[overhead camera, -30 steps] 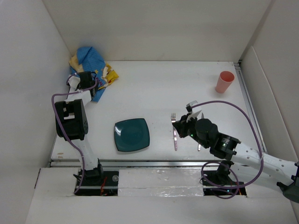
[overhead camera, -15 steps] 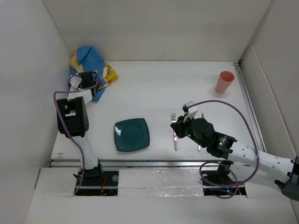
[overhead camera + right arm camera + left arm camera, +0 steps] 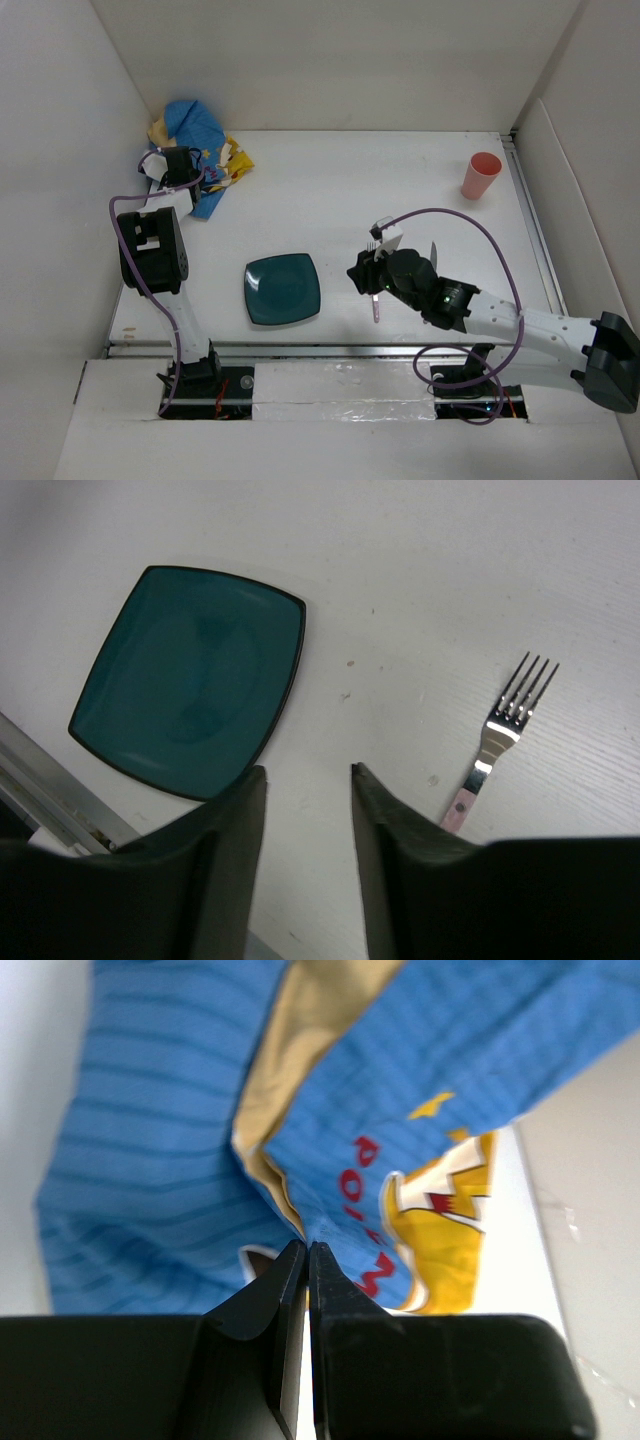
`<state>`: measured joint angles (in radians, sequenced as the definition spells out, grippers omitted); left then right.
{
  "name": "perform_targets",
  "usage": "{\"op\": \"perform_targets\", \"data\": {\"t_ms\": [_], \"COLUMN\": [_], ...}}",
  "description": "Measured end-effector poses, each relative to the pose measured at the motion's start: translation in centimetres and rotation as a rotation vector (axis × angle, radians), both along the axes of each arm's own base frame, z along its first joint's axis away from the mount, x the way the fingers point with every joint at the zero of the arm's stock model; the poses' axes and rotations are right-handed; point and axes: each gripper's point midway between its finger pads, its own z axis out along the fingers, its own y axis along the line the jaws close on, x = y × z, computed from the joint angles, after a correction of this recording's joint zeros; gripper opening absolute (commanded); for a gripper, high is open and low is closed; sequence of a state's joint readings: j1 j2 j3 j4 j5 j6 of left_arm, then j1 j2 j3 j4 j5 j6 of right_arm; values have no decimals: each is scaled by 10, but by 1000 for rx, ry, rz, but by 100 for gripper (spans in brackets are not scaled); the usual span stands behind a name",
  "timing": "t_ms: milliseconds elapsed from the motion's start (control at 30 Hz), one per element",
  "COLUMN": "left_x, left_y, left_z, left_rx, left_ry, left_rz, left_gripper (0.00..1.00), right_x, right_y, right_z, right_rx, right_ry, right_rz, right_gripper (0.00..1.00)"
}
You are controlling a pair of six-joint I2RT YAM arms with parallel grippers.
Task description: Set the dinner table for one person
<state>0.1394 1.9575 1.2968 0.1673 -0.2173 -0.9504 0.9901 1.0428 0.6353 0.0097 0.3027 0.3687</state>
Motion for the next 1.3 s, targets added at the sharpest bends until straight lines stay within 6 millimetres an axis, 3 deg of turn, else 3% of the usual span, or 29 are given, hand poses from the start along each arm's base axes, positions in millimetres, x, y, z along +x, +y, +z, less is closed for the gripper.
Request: {"op": "perform_targets", "data": {"t_ms": [33,133,200,300,367,533,733,900,1033,1200,1267,1300], "left_x": [3,9,9,11,9,-4,-9,1,6,-3,-6,-7], "left_y": [-1,-8,-18,-42,-66,-125,-193,-233,-237,-225,-217,-215], "left_z": [5,20,35,86,127,213,285,357,398,412,410,408], "left_rx": [5,1,-1,14,17,14,-19,-32,-12,24,37,46], "left_ry": [-17,-71,-103,-210,-302,-499,-651,-792,-859,-883,-876,-870], "left_rz": [-10,-57,-95,-176,-246,-405,-554,-631,-653,-674,-676,-678], "left_gripper": [0,0,0,0,0,0,0,0,0,0,0,0], "right_x": [3,10,21,40,47,52,74,101,121,151,160,164], "right_y": [6,20,42,77,90,102,116,111,95,65,53,48], "right_z": [2,-11,-13,-17,-22,-38,-29,-20,-24,-26,-26,-26], "right_rx": [16,-23,-37,-41,-38,-42,-8,28,17,-3,-9,-11], "right_ry": [-11,12,23,30,34,56,56,48,49,36,29,25], "right_rz": [7,19,39,59,66,72,57,7,-40,-92,-99,-101], "right_gripper": [60,63,63,64,65,68,76,82,84,85,79,70]}}
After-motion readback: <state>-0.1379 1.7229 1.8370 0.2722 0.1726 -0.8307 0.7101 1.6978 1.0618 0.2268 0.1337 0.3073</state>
